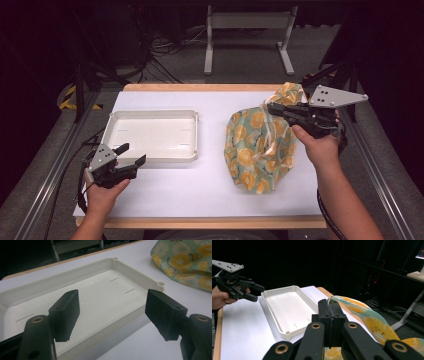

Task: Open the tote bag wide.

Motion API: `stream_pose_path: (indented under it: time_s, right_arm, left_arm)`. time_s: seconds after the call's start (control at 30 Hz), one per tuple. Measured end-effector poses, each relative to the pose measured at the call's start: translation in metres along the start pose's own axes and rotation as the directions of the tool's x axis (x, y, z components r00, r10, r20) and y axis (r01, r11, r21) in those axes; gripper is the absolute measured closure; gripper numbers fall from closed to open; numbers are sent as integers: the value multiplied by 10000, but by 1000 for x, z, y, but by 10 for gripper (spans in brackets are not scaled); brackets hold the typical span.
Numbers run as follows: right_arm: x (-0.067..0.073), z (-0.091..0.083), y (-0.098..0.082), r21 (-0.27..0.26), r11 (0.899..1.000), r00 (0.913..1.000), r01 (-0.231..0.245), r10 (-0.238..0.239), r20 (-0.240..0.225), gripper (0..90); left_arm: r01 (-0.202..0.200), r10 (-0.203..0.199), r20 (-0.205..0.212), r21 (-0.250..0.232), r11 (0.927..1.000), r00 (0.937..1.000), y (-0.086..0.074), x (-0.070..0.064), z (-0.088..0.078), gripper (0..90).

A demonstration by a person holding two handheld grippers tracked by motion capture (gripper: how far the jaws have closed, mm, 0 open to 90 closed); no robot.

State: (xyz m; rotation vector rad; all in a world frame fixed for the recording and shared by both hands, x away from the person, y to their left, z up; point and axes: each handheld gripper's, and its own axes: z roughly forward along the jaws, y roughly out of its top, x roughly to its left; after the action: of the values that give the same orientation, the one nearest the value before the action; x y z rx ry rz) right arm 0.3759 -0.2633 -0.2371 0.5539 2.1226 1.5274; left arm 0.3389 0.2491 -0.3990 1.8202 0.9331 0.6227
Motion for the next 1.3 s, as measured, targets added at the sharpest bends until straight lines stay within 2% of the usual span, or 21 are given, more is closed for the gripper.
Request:
stream_pose_path:
  time_s: [0.4,0.77,0.97,1.3]
  right_arm:
    - [5,33,19,394,9987,9988,317,-301,-396,900]
    - [10,61,26,759,9963,9965,413,-356,-757,900]
    - [10,70,30,694,9969,9958,365,-305,-864,900]
    - [16,87,38,559,9973,9889,466,-382,-1438,900]
  left_arm:
    - [-16,16,61,73,10000,10000,-1,-1,1,285]
    - [-66,64,115,185,9998,9999,-2,-3,3,284]
    - [-86,82,143,235,9997,9999,-3,-3,4,284]
    - [-193,189,132,264,9995,9997,-3,-4,4,284]
